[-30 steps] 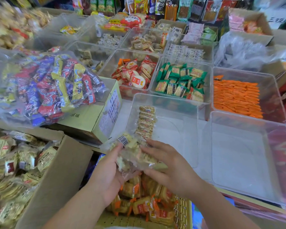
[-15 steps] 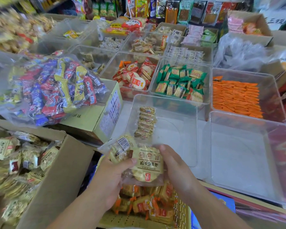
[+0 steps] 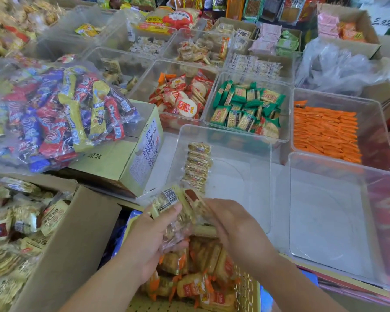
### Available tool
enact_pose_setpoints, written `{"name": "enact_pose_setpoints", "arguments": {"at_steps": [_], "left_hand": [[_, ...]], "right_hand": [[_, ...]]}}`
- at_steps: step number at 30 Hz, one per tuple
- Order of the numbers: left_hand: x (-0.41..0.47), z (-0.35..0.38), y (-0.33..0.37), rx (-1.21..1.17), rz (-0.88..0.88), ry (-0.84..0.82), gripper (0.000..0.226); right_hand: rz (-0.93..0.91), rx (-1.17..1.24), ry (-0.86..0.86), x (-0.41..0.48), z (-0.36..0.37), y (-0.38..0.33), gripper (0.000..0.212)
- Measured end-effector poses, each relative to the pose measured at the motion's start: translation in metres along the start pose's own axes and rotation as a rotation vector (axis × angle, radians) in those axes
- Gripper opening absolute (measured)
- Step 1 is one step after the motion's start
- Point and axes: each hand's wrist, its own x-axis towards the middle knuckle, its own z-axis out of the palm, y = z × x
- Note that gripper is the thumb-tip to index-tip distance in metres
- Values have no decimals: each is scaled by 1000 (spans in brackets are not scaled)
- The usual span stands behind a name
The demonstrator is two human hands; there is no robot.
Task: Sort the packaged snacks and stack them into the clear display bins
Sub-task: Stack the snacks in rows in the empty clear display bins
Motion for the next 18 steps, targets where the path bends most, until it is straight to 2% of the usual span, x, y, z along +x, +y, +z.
{"name": "enact_pose_setpoints", "arguments": {"at_steps": [3, 6, 8, 13, 16, 18], "left_hand": [[9, -7, 0, -20, 4, 31, 66], [14, -19, -2, -69, -8, 90, 85], [16, -27, -3, -110, 4, 109, 90], [15, -42, -6, -185, 26, 120, 88], [12, -45, -8, -189, 29, 126, 84], [10, -46, -9, -195, 17, 125, 82]], "right_hand": [[200, 61, 51, 12, -6, 21, 41], [278, 29, 117, 29, -17, 46, 41], [338, -38, 87, 40, -22, 65, 39], [429, -342, -263, 62, -1, 96, 51], [443, -370, -474, 68, 29, 93, 52], [477, -319, -565, 70, 44, 91, 41]]}}
